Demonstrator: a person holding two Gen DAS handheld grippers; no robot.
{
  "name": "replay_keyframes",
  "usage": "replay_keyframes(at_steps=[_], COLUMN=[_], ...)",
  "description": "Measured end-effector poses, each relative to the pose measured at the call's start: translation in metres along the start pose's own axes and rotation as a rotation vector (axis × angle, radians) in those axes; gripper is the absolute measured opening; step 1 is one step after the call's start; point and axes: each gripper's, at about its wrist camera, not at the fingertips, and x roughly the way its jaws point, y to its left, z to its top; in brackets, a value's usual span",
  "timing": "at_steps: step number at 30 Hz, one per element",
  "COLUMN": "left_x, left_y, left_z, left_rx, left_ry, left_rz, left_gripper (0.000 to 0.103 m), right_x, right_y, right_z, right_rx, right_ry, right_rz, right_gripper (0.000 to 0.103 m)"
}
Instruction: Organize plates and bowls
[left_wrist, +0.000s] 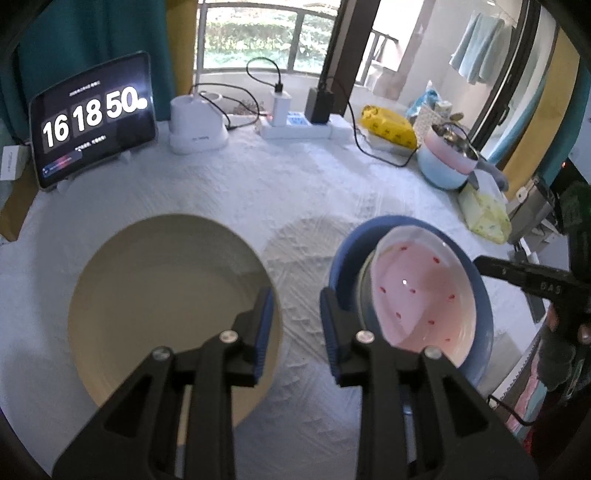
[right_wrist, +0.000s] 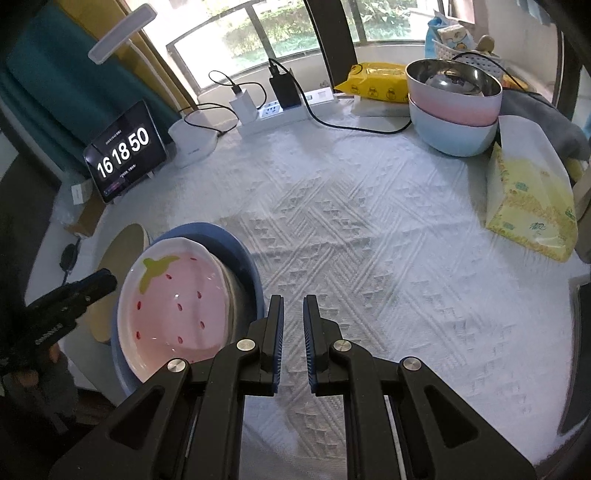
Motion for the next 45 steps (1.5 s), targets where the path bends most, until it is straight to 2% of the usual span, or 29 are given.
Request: replay_keyframes(at_steps=[8,10,11,13,21,26,32,37,42,45], left_x=[-0.005,-0.007,-0.006,-0.001,0.029,0.031,0.030,0.028,0.027,0.027], left_y=[-0.002,-0.006,-0.008,-0.015,-0.025,-0.031,-0.030,-0.032,-0.040,-0.044], left_z=[0.001,0.001,0.001,0.000,-0.008,-0.011,-0.014,-0.017,-0.020,-0.022], left_rx=[-0.015,-0.006,0.001,0.026,0.053,0.085,0.082,0.095,0.143,0.151], left_ry=[-0.008,-0.014,-0.013,-0.005,0.071,0.049,0.013,-0.006,-0.038,-0.053], left_rz=[0.002,-0.003,-0.003,0.009,0.061,0.102,0.106,0.109,0.115,0.110], left_gripper=[0.029,0.029,0.031,0.036,0.037,0.037,0.037,0.034,0.019,0.011], right_x=[-0.006,-0.008,-0.009,-0.008,0.012,0.021,0.026,0.026,0.026,0.025], right_y=[0.002,0.003,0.004,0.007,0.004,0.004,0.008,0.005,0.006,0.014], right_z=[0.000,0.000,0.000,0.000,-0.005,-0.006,-0.010,-0.013,-0.016,-0.017], right_rx=[-0.008,-0.012,-0.019,-0.037,-0.047,-0.049,-0.037,-0.009,0.019,-0.016], right_ry=[-0.018,-0.025,-0.028,-0.033,-0.003,0.004,-0.041,-0.074,-0.090,-0.113], right_rz=[0.006,0.015,0.017,0.013,0.002,0.004,-0.037,-0.033,-0.024,-0.026], right_gripper=[0.014,0.029,0.031,0.031,0.031,0.031,0.031,0.031,0.031,0.017])
